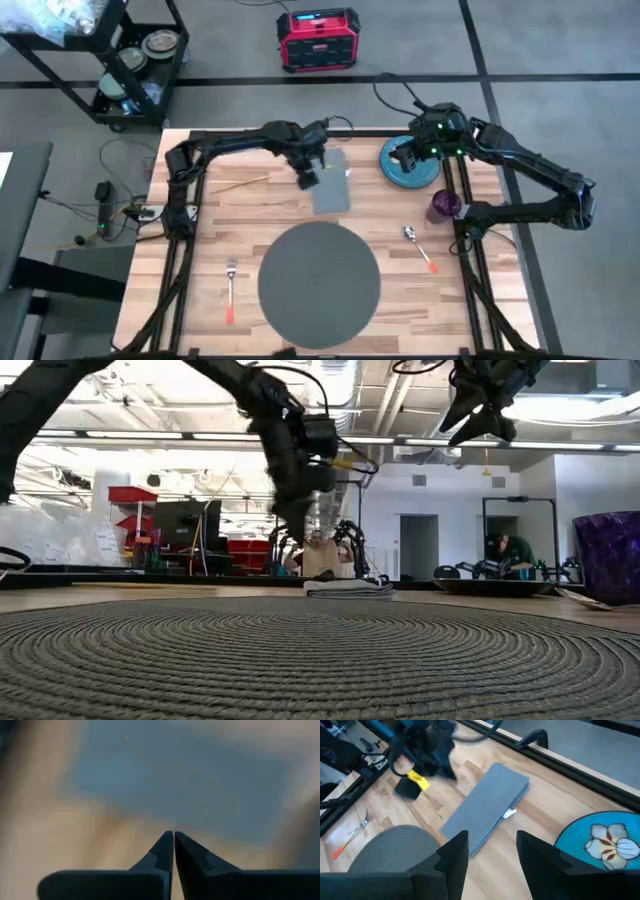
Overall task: Set table place
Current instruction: Put the gold table knife on the gray table mat
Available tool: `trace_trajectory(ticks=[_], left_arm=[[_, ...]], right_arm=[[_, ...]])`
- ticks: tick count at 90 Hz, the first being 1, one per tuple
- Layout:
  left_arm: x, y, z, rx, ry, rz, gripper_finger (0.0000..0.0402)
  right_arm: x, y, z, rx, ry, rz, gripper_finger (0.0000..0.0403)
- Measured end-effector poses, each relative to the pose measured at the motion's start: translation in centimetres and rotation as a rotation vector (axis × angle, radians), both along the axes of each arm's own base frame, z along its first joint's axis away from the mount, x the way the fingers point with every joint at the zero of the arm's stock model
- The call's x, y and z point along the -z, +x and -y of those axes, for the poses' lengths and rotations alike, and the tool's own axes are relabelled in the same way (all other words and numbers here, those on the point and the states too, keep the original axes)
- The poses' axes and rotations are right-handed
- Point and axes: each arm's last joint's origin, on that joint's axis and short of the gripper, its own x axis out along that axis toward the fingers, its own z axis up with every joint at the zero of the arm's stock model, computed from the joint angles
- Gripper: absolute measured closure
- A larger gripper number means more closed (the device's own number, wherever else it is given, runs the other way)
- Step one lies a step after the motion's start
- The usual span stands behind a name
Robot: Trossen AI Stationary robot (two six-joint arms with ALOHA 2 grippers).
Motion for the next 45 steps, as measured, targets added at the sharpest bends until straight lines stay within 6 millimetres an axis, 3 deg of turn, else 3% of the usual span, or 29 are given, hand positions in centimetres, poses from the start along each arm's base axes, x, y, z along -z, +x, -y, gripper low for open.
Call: trace_trajectory(ticks=[20, 35, 45], left_arm=[[1.0, -5.3, -3.1, -0.062, -0.258, -0.100, 0.0401], [1.0, -10.1, -4.4, -0.117, -0.382, 0.054, 0.0401], [1.4, -13.0, -4.3, -0.169, -0.359, 0.099, 0.0401]], right_arm=[[0.0, 0.1, -0.2, -0.011, 0.001, -0.002, 0.0248], [0.1, 0.0, -0.2, -0.011, 0.009, -0.016, 0.0248], [0.2, 0.0, -0.3, -0.017, 0.006, -0.024, 0.0248]])
